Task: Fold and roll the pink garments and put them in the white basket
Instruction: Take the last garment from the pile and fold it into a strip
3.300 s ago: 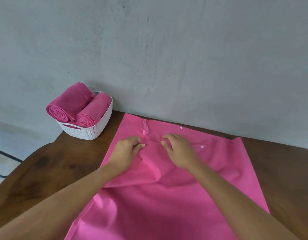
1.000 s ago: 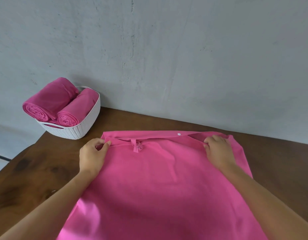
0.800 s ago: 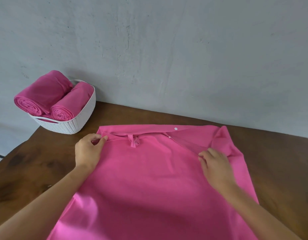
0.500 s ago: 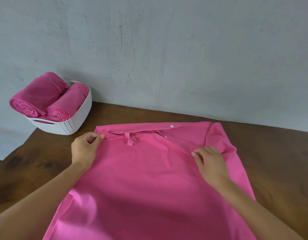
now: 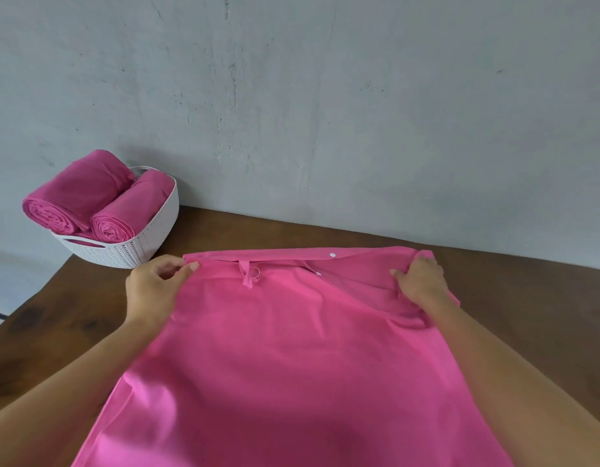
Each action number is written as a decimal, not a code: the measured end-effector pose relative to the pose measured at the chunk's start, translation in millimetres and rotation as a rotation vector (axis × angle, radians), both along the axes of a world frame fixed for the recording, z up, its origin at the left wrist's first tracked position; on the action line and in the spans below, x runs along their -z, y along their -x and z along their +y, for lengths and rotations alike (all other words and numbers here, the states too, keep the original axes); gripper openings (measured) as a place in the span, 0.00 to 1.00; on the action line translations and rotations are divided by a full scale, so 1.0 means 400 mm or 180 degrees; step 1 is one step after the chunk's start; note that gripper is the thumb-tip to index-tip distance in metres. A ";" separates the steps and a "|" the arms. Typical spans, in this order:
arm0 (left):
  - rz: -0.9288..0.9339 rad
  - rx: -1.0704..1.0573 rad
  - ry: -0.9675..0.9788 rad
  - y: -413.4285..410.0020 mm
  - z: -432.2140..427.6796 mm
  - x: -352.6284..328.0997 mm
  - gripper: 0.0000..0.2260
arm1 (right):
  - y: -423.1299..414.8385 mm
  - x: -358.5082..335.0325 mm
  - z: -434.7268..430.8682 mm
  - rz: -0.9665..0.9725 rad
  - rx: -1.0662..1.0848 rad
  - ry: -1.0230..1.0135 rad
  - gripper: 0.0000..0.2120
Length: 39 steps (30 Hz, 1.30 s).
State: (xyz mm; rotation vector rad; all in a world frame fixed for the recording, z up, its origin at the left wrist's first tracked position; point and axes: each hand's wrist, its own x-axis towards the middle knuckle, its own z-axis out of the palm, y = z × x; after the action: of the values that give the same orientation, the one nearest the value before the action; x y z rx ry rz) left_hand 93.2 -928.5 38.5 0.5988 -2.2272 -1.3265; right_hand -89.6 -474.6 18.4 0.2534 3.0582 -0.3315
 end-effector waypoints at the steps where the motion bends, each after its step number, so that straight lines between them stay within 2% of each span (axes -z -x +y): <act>1: -0.0001 -0.0002 0.0009 0.000 0.001 -0.003 0.06 | 0.006 0.015 0.006 0.0031 0.0038 -0.0022 0.26; 5: -0.0039 0.0013 0.0080 -0.006 0.006 -0.024 0.06 | -0.009 0.015 0.014 0.0280 -0.0009 0.0361 0.09; 10: -0.0084 0.0074 0.0149 -0.012 0.007 -0.056 0.05 | -0.085 -0.054 0.022 0.0697 -0.0160 0.0725 0.13; 13: -0.0082 0.0070 0.0173 -0.014 0.003 -0.071 0.05 | -0.142 -0.112 0.045 0.1065 -0.0095 0.1219 0.08; 18: 0.0099 0.0059 0.0153 -0.015 0.016 -0.106 0.06 | -0.221 -0.165 0.138 0.1409 -0.0142 0.1079 0.08; 21: 0.0113 0.0082 0.0162 -0.012 0.010 -0.113 0.07 | -0.275 -0.191 0.200 0.1537 -0.0118 0.0903 0.11; 24: 0.0103 0.0046 0.0150 -0.013 -0.001 -0.117 0.09 | -0.311 -0.203 0.261 0.1604 -0.0393 0.0503 0.17; 26: 0.0114 0.0018 0.0123 -0.018 -0.003 -0.124 0.09 | -0.329 -0.208 0.294 0.1529 -0.0546 0.0180 0.20; 29: 0.0088 0.0007 0.0105 -0.030 -0.005 -0.132 0.08 | -0.355 -0.217 0.326 0.1321 -0.0620 0.0030 0.23; 36: -0.0029 -0.0140 -0.0028 -0.073 -0.011 -0.118 0.07 | -0.393 -0.220 0.373 0.0719 -0.0538 -0.0048 0.18; 39: -0.0060 -0.0196 -0.0134 -0.087 -0.014 -0.109 0.06 | -0.409 -0.224 0.396 0.0597 -0.0497 -0.0239 0.19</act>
State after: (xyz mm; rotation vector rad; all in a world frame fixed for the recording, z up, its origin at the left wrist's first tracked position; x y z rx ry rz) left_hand 128.2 -934.2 82.2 0.6924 -2.1826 -1.3450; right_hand 74.0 -316.3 108.0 -0.0155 3.2525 -0.2447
